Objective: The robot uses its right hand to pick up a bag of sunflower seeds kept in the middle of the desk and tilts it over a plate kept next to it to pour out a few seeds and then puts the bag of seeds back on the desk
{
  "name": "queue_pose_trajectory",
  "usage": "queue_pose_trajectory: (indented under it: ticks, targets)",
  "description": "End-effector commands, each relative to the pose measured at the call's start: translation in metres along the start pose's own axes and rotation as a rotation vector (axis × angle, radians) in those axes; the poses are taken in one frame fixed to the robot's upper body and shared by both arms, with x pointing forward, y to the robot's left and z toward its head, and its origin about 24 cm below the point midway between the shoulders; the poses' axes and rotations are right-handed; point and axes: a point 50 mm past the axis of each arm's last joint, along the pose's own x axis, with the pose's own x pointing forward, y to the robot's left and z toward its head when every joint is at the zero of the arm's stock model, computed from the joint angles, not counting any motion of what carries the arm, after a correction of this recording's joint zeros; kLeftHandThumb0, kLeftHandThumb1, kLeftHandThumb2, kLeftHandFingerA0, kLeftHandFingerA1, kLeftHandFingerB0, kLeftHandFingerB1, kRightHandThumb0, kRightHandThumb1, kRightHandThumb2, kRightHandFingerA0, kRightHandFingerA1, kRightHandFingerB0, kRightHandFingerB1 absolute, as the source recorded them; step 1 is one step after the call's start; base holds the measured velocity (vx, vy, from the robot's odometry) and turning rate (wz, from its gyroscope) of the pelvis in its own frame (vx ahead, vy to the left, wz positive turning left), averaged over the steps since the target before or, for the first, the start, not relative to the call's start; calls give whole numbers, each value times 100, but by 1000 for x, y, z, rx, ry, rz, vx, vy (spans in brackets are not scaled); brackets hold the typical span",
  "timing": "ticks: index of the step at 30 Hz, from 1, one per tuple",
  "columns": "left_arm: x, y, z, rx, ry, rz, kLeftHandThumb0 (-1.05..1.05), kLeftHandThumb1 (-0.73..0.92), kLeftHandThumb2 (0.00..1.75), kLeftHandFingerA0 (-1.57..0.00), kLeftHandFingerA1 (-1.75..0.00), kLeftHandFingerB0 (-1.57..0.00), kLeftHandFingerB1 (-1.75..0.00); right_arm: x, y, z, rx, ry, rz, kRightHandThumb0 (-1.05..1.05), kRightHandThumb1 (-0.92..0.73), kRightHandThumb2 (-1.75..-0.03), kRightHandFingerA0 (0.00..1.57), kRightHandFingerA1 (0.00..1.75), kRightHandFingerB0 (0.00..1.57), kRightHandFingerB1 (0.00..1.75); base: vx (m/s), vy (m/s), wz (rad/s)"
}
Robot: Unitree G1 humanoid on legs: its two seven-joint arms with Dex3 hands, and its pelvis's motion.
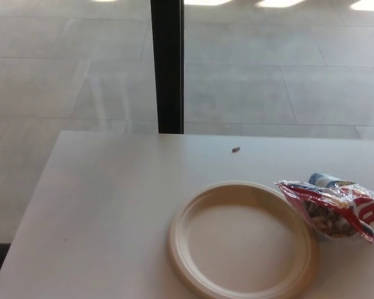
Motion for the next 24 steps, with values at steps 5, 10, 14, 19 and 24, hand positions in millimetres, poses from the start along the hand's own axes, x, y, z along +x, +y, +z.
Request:
queue_pose_trajectory:
  ticks: [5,10,14,19,24]
  targets:
    - [-1,3,-2,5,1,-1,-70,74,63,-45,-47,-45,-39,-1,-8,-1,9,-5,-10,-45,-60,-58,68,71,65,55,0,0,0]
    - [-1,3,-4,4,4,-1,-70,74,63,-45,-47,-45,-39,-1,-8,-2,7,-3,-9,-45,-60,-58,68,71,65,55,0,0,0]
    - [-1,4,-4,4,3,0,-70,74,63,-45,-47,-45,-39,-1,-7,-2,8,-5,-8,-45,-60,-58,68,71,65,55,0,0,0]
    - [-1,4,-4,4,3,0,-70,74,63,-45,-47,-45,-39,-1,-7,-2,8,-5,-8,-45,-60,-58,68,71,65,55,0,0,0]
    - [-7,24,92,-736,-525,-15,-71,70,62,-51,-50,-41,-35,-139,-197,198,632,-1266,-463,-97,-46,-85,1,69,6,60,-3,1,-5]
